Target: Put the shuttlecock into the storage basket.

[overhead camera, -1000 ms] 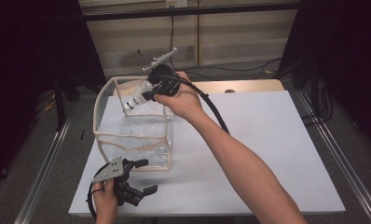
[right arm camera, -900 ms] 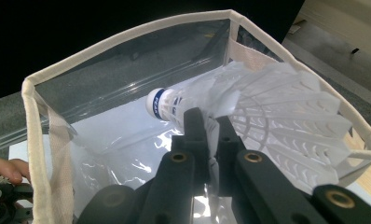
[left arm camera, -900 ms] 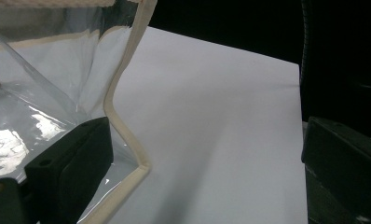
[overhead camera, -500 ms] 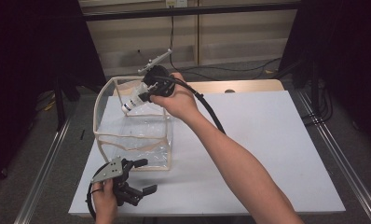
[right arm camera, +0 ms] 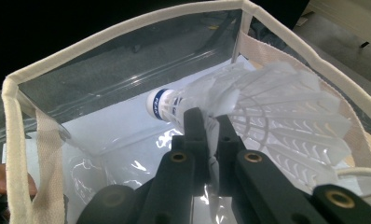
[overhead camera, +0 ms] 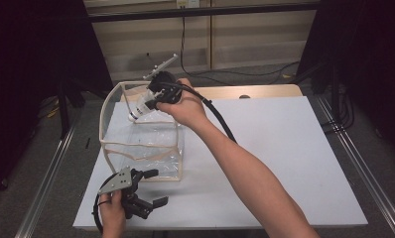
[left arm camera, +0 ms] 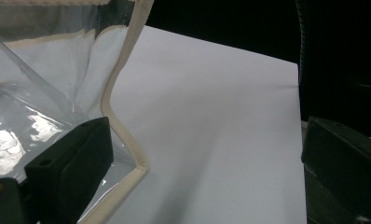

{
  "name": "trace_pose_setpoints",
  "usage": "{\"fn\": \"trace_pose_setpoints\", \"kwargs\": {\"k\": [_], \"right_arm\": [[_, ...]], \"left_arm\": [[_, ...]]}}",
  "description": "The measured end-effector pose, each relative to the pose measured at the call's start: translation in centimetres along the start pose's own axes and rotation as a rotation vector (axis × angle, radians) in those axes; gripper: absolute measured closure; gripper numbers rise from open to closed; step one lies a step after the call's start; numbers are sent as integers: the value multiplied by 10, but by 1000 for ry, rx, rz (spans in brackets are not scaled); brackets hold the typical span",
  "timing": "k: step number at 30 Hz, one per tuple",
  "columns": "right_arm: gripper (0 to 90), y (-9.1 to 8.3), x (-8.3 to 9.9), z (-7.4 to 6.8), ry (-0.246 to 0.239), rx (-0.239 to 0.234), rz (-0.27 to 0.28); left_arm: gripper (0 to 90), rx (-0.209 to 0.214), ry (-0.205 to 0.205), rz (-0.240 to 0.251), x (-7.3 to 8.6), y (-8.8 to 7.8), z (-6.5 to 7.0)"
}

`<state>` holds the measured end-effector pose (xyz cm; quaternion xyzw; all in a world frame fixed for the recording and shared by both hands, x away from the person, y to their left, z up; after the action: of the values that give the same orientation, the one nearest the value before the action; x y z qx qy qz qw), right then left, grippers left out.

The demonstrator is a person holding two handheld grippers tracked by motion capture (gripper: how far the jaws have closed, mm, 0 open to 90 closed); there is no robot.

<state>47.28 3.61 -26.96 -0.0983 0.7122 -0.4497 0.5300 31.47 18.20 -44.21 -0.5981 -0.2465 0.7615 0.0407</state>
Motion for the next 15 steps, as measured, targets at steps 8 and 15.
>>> {"fn": "trace_pose_setpoints", "kwargs": {"k": [8, 15], "right_arm": [[878, 4, -1, 1, -3, 6, -9], [878, 7, -2, 3, -2, 11, -17]], "left_arm": [[22, 0, -1, 2, 0, 0, 0], [22, 3, -2, 1, 0, 1, 1]]}}
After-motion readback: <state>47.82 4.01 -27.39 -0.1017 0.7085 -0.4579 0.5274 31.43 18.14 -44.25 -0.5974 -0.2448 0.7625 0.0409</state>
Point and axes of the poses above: each handheld gripper's, and its own axes: y roughly forward along the jaws, x roughly out of its underside, z roughly to its right, the point moved 3 cm from there along y, roughly forward along the jaws, and after that the axes turned 10 degrees about -z, right-handed, at the moved point
